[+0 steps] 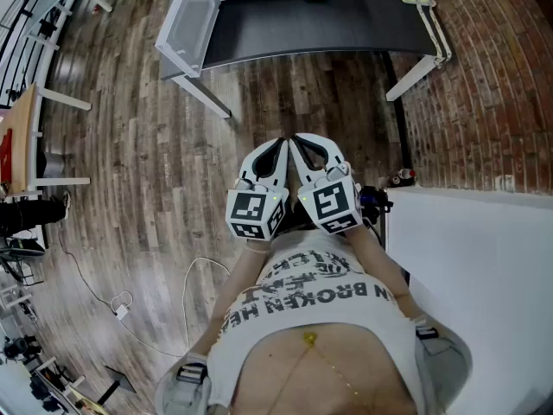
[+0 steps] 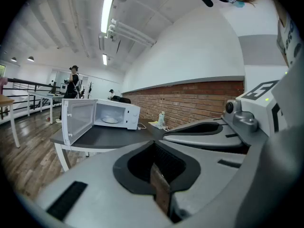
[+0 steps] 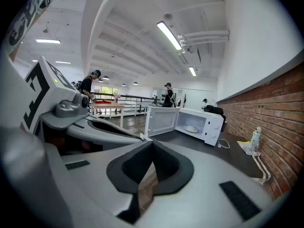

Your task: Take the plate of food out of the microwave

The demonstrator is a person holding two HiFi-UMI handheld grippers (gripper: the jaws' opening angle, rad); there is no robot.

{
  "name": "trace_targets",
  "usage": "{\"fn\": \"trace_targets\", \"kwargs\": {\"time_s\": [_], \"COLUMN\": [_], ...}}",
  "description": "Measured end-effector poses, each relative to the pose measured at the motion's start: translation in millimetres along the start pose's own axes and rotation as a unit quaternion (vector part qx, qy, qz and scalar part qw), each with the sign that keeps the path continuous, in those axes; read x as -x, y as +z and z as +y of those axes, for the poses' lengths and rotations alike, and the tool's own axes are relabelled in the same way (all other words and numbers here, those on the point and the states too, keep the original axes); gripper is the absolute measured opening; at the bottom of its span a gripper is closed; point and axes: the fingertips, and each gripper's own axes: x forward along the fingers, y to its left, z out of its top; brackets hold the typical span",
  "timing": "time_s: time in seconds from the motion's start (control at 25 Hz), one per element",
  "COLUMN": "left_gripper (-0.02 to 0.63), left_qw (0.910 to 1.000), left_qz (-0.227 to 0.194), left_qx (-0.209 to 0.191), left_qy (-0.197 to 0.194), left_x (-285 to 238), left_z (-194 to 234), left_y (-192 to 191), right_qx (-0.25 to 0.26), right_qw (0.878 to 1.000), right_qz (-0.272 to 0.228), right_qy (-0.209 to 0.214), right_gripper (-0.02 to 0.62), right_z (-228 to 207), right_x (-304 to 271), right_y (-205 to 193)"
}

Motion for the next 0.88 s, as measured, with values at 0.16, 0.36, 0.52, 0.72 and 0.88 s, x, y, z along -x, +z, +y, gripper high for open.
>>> {"fn": "trace_targets", "kwargs": {"time_s": [0.16,0.36,0.52,0.72,0.88], "left_gripper": [0.006,0.006,0.006,0.006,0.006], "left_qw": [1.0000,1.0000,0.9999,0.9989,0.9983], "left_qz": [0.000,-0.007,-0.016,-0.046,-0.056], "left_qx": [0.000,0.002,0.005,-0.002,-0.006], "left_qy": [-0.002,-0.001,-0.002,-0.011,-0.011], "left_x": [-0.8,-0.4,-1.5,-1.0,-5.7], "left_z": [-2.5,-1.9,-4.0,-6.1,0.4], "left_y": [-1.7,-1.1,1.4,15.0,22.8], "right_qx": [-0.002,-0.004,-0.020,-0.042,-0.060], "right_qw": [1.000,1.000,1.000,0.998,0.997], "right_qz": [0.002,-0.005,-0.014,-0.036,-0.041], "right_qy": [-0.002,0.005,0.006,0.005,0.012], "right_gripper": [0.008,0.008,0.008,0.009,0.009], "right_z": [-1.9,-0.3,-4.4,-16.2,-27.6], "right_x": [2.3,2.9,6.6,7.8,-3.0], "right_y": [-3.0,-2.1,-2.1,3.4,6.3]}}
